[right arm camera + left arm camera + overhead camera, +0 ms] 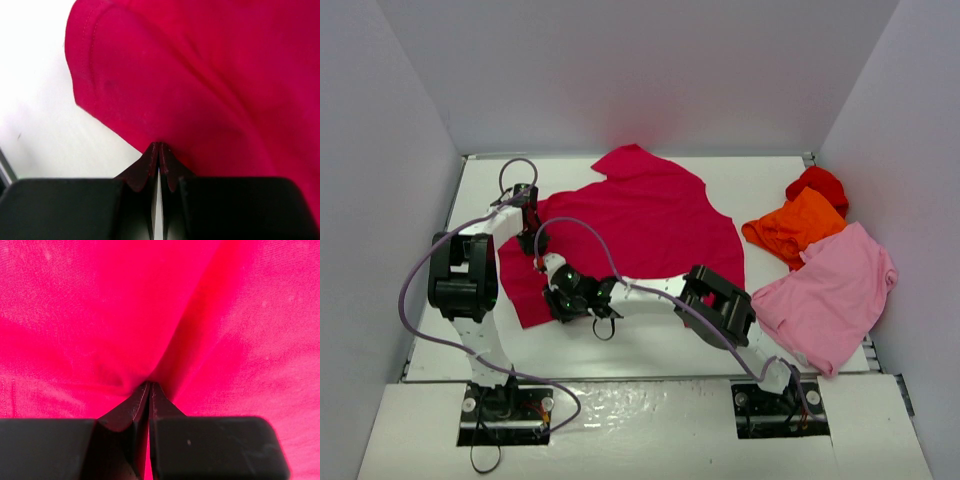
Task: Fold and stack the t-shirts
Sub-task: Flatten out the tshirt
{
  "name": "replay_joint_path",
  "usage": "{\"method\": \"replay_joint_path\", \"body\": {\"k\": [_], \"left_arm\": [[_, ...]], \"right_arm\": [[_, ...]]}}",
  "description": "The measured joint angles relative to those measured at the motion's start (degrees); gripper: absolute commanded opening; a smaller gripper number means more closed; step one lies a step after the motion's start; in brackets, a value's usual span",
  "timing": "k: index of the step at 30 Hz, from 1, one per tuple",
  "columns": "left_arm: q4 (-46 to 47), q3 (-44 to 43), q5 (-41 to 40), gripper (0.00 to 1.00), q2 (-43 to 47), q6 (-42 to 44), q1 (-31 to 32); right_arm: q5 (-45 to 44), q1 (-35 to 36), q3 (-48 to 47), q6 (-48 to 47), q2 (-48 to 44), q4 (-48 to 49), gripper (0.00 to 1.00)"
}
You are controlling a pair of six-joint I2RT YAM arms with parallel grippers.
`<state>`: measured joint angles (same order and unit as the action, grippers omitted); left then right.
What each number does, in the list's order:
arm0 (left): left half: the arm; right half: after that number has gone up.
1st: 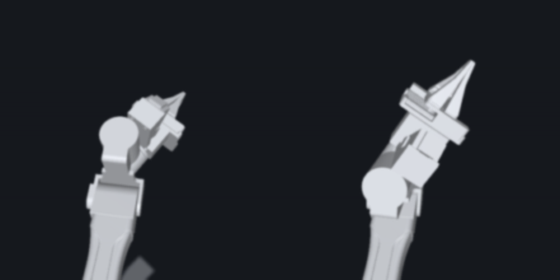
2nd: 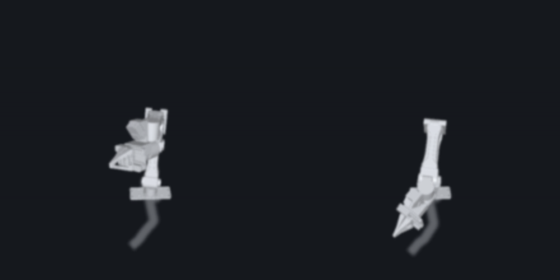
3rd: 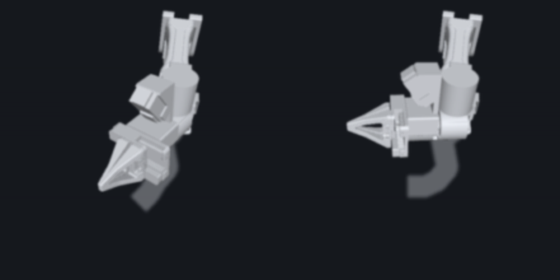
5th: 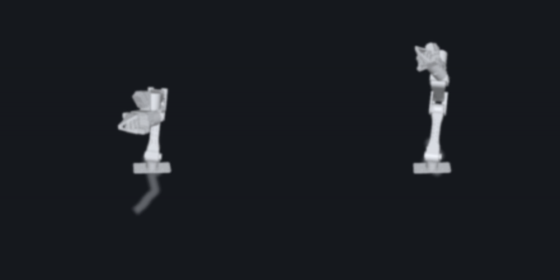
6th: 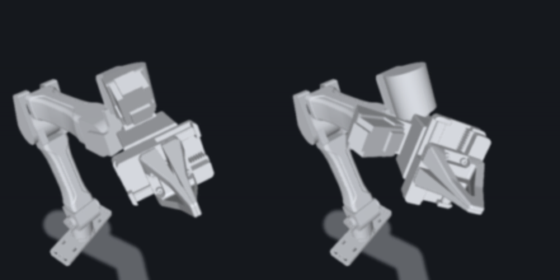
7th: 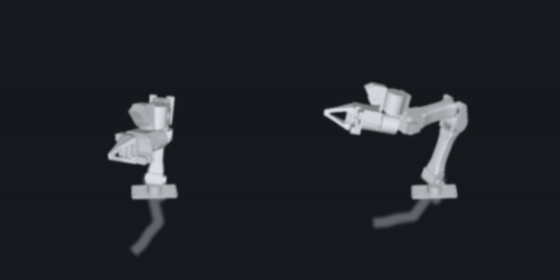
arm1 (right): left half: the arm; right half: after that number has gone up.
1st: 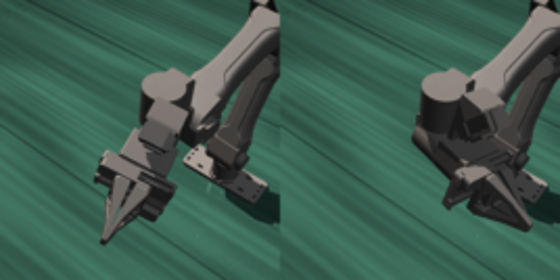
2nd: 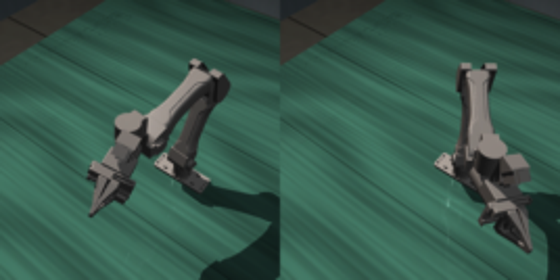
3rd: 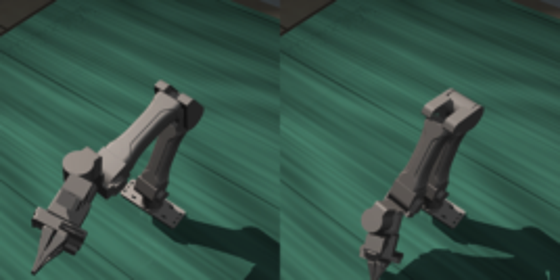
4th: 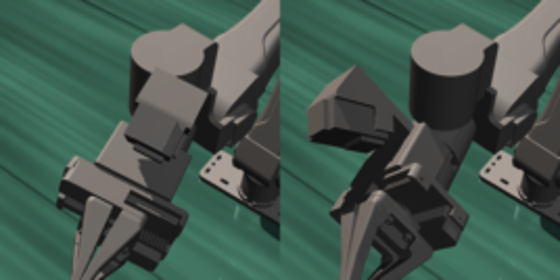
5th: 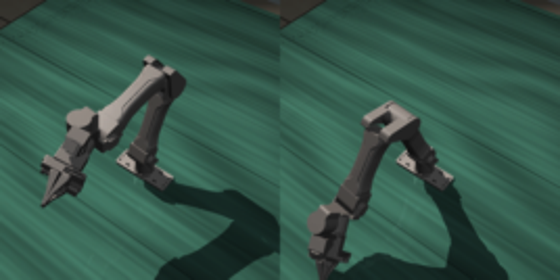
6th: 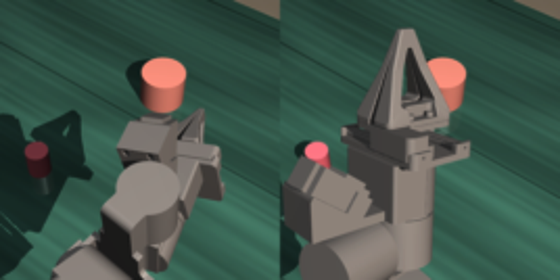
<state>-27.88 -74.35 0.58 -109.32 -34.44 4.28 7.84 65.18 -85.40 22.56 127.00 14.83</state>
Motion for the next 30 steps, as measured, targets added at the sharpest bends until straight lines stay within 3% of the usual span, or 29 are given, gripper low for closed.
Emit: {"method": "replay_joint_path", "body": {"k": [10, 22, 23, 25, 26, 27, 28, 30], "left_arm": [[-0.13, -0.26, 0.02, 0.00, -0.18, 0.08, -0.01], [-0.57, -0.85, 0.04, 0.00, -0.59, 0.68, 0.01], [-0.38, -0.53, -0.07, 0.00, -0.30, 0.70, 0.06], [0.73, 1.31, -0.72, 0.02, 1.23, 0.74, 0.30], [1.37, 2.84, -1.27, 0.06, 2.68, 0.77, 0.49], [1.70, 4.68, -1.91, 0.15, 4.83, 0.84, 0.73], [1.53, 6.57, -2.54, 0.23, 7.86, 0.93, 1.02], [0.06, 8.32, -3.70, 0.24, 14.39, 0.76, 1.41]], "right_arm": [[0.58, 4.68, 8.22, 2.74, -8.78, -4.51, 0.00], [-2.95, 9.46, 9.64, 3.90, -11.38, -6.53, 0.00], [-3.83, 8.63, 9.56, 3.71, -11.38, -7.21, 0.04], [-5.10, 5.68, 9.45, 3.56, -11.45, -8.32, 0.39], [-5.62, 3.32, 9.44, 3.44, -11.60, -8.87, 0.55], [-6.30, 0.41, 9.43, 3.31, -11.91, -9.53, 0.59], [-7.35, -2.83, 9.38, 3.23, -12.44, -10.22, 0.73], [-10.25, -10.25, 8.84, 2.06, -13.84, -11.81, 0.65]]}}
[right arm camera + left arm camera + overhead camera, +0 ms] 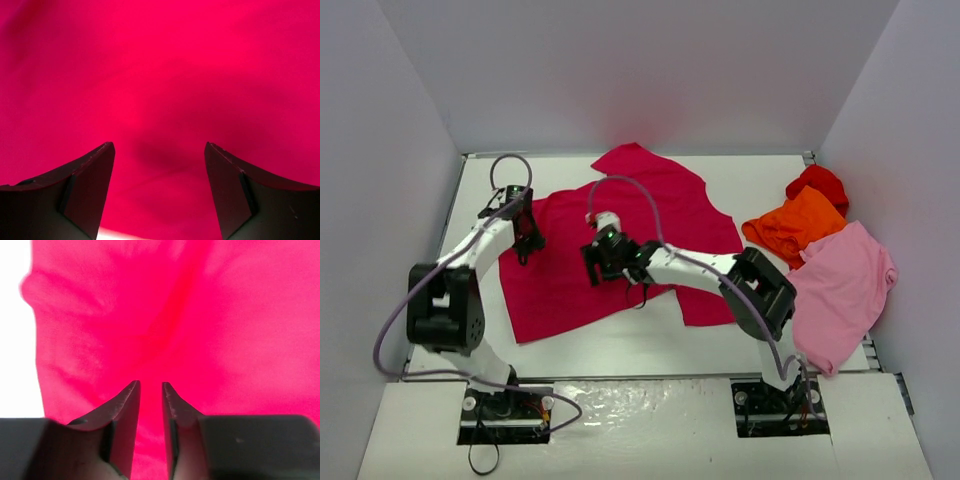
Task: Fold and stack the t-shirts
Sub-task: Flatten out the tshirt
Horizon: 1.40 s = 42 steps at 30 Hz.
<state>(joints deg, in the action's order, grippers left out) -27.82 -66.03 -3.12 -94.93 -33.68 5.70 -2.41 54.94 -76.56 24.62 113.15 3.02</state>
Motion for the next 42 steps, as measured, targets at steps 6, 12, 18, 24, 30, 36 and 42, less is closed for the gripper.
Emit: {"method": "replay_joint_path", "body": {"k": [6, 12, 18, 24, 30, 36, 42], "left_arm": [[-1.17, -2.99, -1.48, 0.00, 15.73, -1.37, 0.95], [0.49, 11.79, 1.11, 0.00, 23.77, -6.50, 4.40], [1.93, 22.68, 5.95, 0.00, 16.63, -10.95, 5.85], [3.35, 22.54, 8.45, 0.00, 14.25, -11.95, 7.01], [1.84, 16.50, 10.51, 0.00, 5.42, -10.83, 7.04], [-3.53, 13.21, 8.96, 0.00, 3.30, -8.83, 7.19], [-7.92, 13.23, 6.59, 0.00, 5.73, -8.62, 7.21]], "right_arm": [[-11.45, -15.73, -4.55, -2.35, -4.22, -6.37, 0.06], [-16.39, -22.43, -3.33, -3.74, -4.56, -10.63, 0.00], [-19.49, -24.63, -1.46, -4.27, -1.83, -14.15, 0.00], [-20.68, -24.55, 2.23, -4.37, 0.94, -14.73, 0.00], [-22.23, -24.15, 7.37, -3.95, -1.00, -9.85, 0.00], [-20.33, -23.90, 17.25, -1.85, -8.37, -6.94, 0.00], [-17.30, -22.29, 25.83, 2.20, -16.50, -8.72, 0.00]]}}
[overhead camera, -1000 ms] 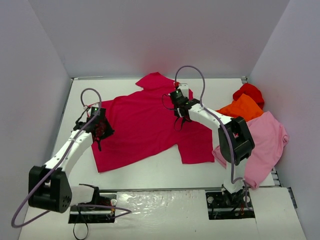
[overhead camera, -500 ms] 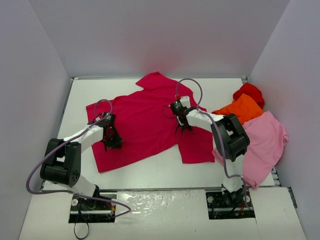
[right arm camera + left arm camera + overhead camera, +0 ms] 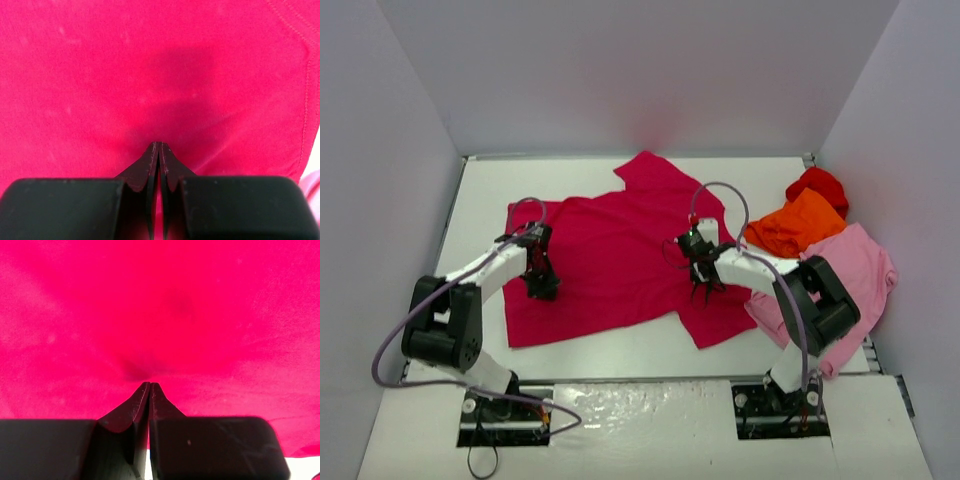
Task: Fold and stack the t-shirts
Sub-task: Flatten out the tshirt
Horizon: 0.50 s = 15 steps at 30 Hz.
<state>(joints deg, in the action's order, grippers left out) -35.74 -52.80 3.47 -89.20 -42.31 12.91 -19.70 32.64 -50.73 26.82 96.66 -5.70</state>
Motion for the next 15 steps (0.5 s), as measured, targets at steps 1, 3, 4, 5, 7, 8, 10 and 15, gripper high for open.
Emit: {"method": "replay_joint_path", "body": {"k": [1, 3, 4, 5, 7, 8, 10, 15], "left_arm": [[-0.95, -0.07, -0.72, 0.00, 1.02, 0.07, 0.00], [-2.78, -0.45, -1.87, 0.00, 2.77, 0.13, 0.00], [-3.46, -0.85, -2.28, 0.00, 3.54, 0.16, 0.00], [-4.09, -1.29, -2.67, 0.00, 4.29, 0.20, 0.00], [-5.24, -2.20, -3.70, 0.00, 5.58, 0.28, 0.00], [-5.75, -2.55, -4.25, 0.00, 6.21, 0.30, 0.00], [-6.67, -3.02, -5.55, 0.00, 7.57, 0.29, 0.00], [-8.00, -3.13, -9.16, 0.00, 13.30, 0.12, 0.00]], "right_arm": [[0.43, 0.66, 1.10, 0.83, -1.20, -0.61, 0.00], [1.13, 2.50, 2.83, 2.63, -3.32, -2.43, 0.00], [1.31, 3.63, 3.20, 3.46, -3.87, -3.27, 0.00], [1.46, 4.78, 3.50, 4.28, -4.35, -4.07, 0.00], [1.56, 6.92, 3.53, 5.75, -4.59, -5.10, 0.00], [1.51, 7.91, 3.53, 6.57, -4.67, -5.40, 0.00], [1.50, 9.62, 3.53, 7.97, -4.91, -6.10, 0.01], [-1.02, 11.15, -0.57, 8.11, -4.96, -9.20, 0.03]]}}
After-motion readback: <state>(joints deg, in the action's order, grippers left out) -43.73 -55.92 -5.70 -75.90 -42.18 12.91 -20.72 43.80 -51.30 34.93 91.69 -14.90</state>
